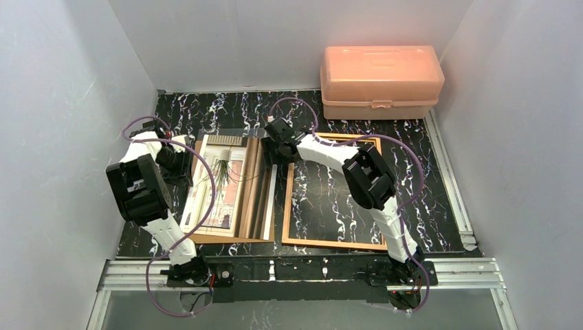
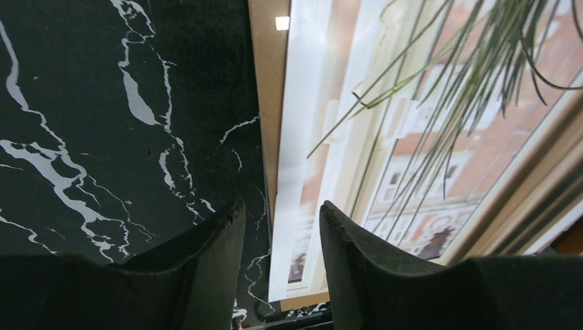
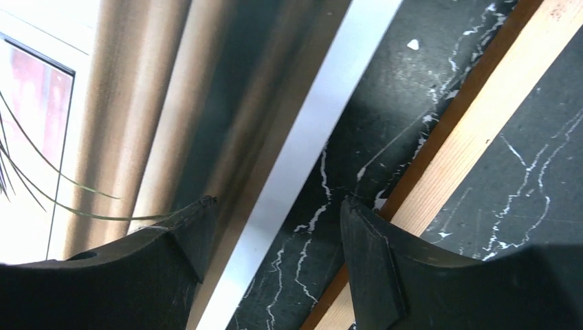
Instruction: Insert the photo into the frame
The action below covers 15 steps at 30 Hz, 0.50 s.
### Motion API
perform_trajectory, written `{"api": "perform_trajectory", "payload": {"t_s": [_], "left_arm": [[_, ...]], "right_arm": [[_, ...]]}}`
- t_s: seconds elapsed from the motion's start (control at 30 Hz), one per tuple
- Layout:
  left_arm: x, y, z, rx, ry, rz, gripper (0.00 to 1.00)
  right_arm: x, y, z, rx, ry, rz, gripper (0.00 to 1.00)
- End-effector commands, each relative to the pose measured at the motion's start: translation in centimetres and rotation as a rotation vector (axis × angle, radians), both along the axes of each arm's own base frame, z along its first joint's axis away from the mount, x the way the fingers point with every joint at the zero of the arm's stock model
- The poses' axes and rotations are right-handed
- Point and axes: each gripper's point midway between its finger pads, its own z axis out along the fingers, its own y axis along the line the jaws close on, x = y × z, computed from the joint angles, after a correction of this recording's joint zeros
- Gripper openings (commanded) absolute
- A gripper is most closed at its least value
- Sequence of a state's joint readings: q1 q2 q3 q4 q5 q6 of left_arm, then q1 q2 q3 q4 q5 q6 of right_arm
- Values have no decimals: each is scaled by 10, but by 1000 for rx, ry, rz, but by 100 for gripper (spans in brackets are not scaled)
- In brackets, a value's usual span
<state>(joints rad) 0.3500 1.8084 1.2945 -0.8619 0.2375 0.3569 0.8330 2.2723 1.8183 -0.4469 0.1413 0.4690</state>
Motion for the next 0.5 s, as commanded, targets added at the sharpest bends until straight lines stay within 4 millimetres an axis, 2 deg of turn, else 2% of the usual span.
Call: {"api": "perform_trajectory", "payload": {"t_s": [0.0,0.13,0.23,0.33,0.47], "left_arm": [[7,9,0,41,-26,4,43],[31,8,19,4,-75,41,47],[53,19,28,31,-95,64,47],[70,37,18,94,-83,92,45],[83,41,1,100,-55,106,44]], "right_arm": [[12,-14,17,40,-4,-35,75],[40,4,43,110,-53,-24,79],[72,7,56,158,-85,-46,81],[99,13,64,228,-101,-60,83],[120,13,50,263,-80,-82,86]]}}
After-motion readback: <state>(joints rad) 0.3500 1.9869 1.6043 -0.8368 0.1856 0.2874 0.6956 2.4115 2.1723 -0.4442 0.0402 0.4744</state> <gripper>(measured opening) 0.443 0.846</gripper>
